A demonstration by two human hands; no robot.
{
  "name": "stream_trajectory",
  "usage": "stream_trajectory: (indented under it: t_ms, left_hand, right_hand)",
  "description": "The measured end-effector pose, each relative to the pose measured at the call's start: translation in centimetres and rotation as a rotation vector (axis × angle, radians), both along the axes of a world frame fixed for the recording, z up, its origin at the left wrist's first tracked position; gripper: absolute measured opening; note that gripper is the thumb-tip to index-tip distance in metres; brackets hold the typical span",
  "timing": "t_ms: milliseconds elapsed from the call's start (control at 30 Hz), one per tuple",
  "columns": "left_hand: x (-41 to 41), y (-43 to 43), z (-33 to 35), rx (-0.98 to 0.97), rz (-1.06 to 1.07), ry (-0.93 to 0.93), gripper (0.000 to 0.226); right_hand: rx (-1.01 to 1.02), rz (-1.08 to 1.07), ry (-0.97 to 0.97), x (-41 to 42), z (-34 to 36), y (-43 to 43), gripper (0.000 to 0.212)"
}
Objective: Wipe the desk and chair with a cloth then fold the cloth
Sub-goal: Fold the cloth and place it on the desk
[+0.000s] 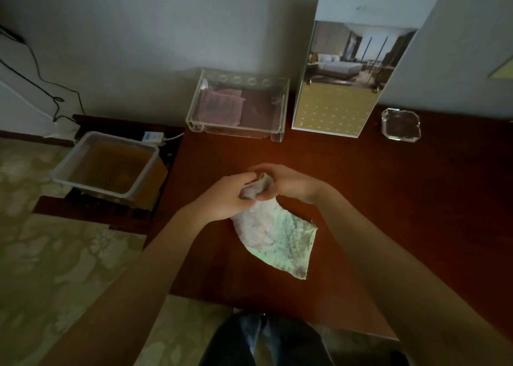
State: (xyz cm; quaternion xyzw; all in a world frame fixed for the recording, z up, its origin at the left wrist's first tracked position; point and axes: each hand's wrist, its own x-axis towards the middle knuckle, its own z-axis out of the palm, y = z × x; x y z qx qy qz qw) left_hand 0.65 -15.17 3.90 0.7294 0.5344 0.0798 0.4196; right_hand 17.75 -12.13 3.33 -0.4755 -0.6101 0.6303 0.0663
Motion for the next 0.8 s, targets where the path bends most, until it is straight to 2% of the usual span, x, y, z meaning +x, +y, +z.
stream_trajectory:
  t_ms: [67,167,267,367,500,600,700,800]
  left_hand:
    - [0.1,0.2,0.9,0.023,-0.002,0.026,0.024]
    - [-0.6,0.6,1.2,-0.096,-0.05,0.123,0.021]
    - [-1.4,0.8,1.1,-0.137,-0.03,0.072,0.028]
    - [-1.1,0.7,2.0,-0.035,0.114,-0.102,0.02]
    - [0.8,0.5,4.9,0.102,0.198,-0.337,0.006]
    - [2.5,0.1,7.0,0.143,0.267,-0.511,0.01]
    - [3.6,-0.1,8.7,0.248,0.293,-0.541,0.015]
    - [3.8,-0.3,10.5,0.363,0.286,-0.548,0.021]
  right_hand:
    - [0.052,0.007,-0.018,0.9,0.4,-0.2,0.023]
    - [0.137,-0.15,0.005,2.5,0.7,-0.9,0.01]
    - [0.238,-0.336,-0.011,4.5,1.1,-1.8,0.013]
    - [0.298,-0.437,-0.045,5.8,1.9,-2.7,0.012]
    - [0.384,-0.553,-0.015,6.9,4.9,-3.7,0.024]
    - [0.42,-0.674,0.07,7.5,7.3,-4.4,0.029]
    - [0.418,-0.702,0.157,7.7,9.4,-5.6,0.026]
    - [0.434,-0.634,0.2,8.2,11.2,-6.9,0.023]
